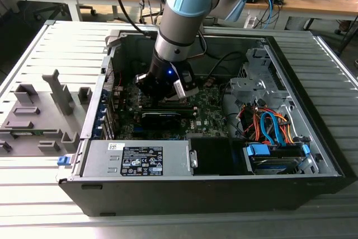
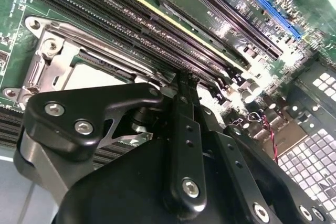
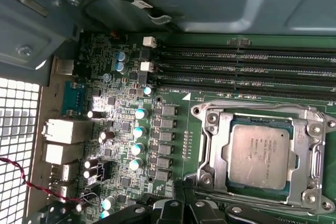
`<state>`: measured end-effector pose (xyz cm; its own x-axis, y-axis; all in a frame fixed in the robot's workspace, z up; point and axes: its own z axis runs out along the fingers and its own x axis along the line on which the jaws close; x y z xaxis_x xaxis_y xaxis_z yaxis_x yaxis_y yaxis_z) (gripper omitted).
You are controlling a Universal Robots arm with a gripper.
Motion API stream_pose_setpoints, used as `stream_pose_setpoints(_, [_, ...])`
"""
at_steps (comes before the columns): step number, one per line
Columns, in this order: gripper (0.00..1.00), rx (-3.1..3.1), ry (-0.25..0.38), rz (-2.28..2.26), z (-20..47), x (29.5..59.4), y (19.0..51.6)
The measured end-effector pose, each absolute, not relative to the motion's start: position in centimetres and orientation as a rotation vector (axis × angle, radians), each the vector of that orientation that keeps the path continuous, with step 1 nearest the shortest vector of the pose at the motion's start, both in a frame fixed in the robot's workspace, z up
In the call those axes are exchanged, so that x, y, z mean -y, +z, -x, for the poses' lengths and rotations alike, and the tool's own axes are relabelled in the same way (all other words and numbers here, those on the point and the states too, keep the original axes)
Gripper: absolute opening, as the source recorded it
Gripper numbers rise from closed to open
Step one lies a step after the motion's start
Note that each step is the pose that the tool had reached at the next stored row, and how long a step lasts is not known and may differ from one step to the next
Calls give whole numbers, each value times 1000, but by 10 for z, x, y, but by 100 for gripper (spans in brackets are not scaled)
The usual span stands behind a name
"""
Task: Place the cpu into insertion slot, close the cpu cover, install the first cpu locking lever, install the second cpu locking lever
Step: 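Install the second cpu locking lever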
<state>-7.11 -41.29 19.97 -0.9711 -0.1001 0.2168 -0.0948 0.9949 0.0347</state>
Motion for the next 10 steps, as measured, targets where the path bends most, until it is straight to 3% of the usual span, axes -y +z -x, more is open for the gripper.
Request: stream_pose_setpoints(10, [11,2927,-28,-144,71,415,209])
